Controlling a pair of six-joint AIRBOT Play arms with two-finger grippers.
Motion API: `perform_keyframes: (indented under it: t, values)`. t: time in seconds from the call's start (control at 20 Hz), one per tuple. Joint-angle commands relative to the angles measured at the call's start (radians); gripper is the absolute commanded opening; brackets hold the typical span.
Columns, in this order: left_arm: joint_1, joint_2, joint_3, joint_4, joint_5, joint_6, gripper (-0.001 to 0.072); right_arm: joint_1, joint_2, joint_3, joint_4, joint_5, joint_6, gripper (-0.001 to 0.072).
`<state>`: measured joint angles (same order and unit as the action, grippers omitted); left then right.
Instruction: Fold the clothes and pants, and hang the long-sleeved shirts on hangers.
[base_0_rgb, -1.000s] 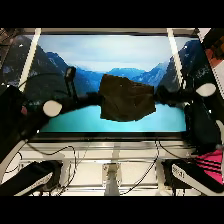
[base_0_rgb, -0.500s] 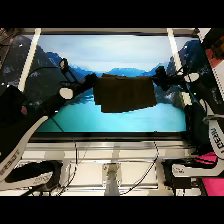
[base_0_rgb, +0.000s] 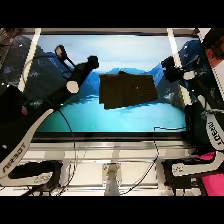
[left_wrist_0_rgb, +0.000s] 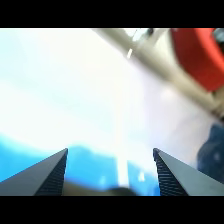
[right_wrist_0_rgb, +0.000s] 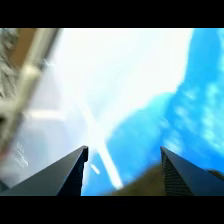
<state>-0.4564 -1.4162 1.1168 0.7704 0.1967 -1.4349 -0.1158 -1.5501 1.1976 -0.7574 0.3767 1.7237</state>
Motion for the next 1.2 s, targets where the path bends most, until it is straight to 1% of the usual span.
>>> perform_keyframes:
  t: [0.0, 0.05, 0.1, 0.15, 0.2, 0.25, 0.3, 0.35, 0.5, 0.65, 0.95, 1.1, 1.15]
  values:
    - [0.014, 0.118, 0.019, 0.235, -0.078, 0.003, 0.0607, -0.126, -0.011, 0.052, -0.131, 0.422, -0.157, 0.0566]
    - [0.016, 0.174, 0.019, 0.28, -0.149, 0.003, 0.0607, -0.175, -0.033, 0.085, -0.12, 0.6, -0.253, 0.0592]
    - [0.017, 0.232, 0.019, 0.296, -0.225, 0.002, 0.0608, -0.214, -0.064, 0.124, -0.098, 0.751, -0.325, 0.0597]
    - [0.016, 0.284, 0.019, 0.296, -0.29, 0.003, 0.0607, -0.243, -0.108, 0.17, -0.051, 0.883, -0.378, 0.0617]
    - [0.012, 0.335, 0.019, 0.296, -0.352, 0.003, 0.0607, -0.257, -0.149, 0.216, -0.011, 0.974, -0.421, 0.062]
    - [0.008, 0.376, 0.019, 0.296, -0.397, 0.004, 0.0607, -0.258, -0.193, 0.268, 0.008, 1.036, -0.45, 0.0624]
    - [0.005, 0.41, 0.019, 0.296, -0.433, 0.01, 0.0607, -0.251, -0.236, 0.324, 0.004, 1.075, -0.466, 0.0648]
    - [0.004, 0.44, 0.019, 0.296, -0.462, 0.01, 0.0607, -0.241, -0.273, 0.37, -0.009, 1.087, -0.466, 0.0684]
    - [0.004, 0.488, 0.019, 0.296, -0.498, 0.01, 0.0607, -0.21, -0.381, 0.484, -0.022, 1.139, -0.464, 0.0684]
    - [0.003, 0.49, 0.019, 0.296, -0.518, 0.01, 0.0607, -0.189, -0.455, 0.533, -0.06, 1.149, -0.461, 0.0685]
    - [0.001, 0.49, 0.019, 0.296, -0.528, 0.01, 0.0607, -0.145, -0.545, 0.538, -0.069, 1.157, -0.456, 0.0683]
    - [0.001, 0.49, 0.019, 0.296, -0.528, 0.01, 0.0607, -0.103, -0.556, 0.538, -0.069, 1.169, -0.453, 0.0679]
    - [0.001, 0.49, 0.019, 0.296, -0.528, 0.01, 0.0607, -0.09, -0.555, 0.538, -0.058, 1.177, -0.454, 0.0649]
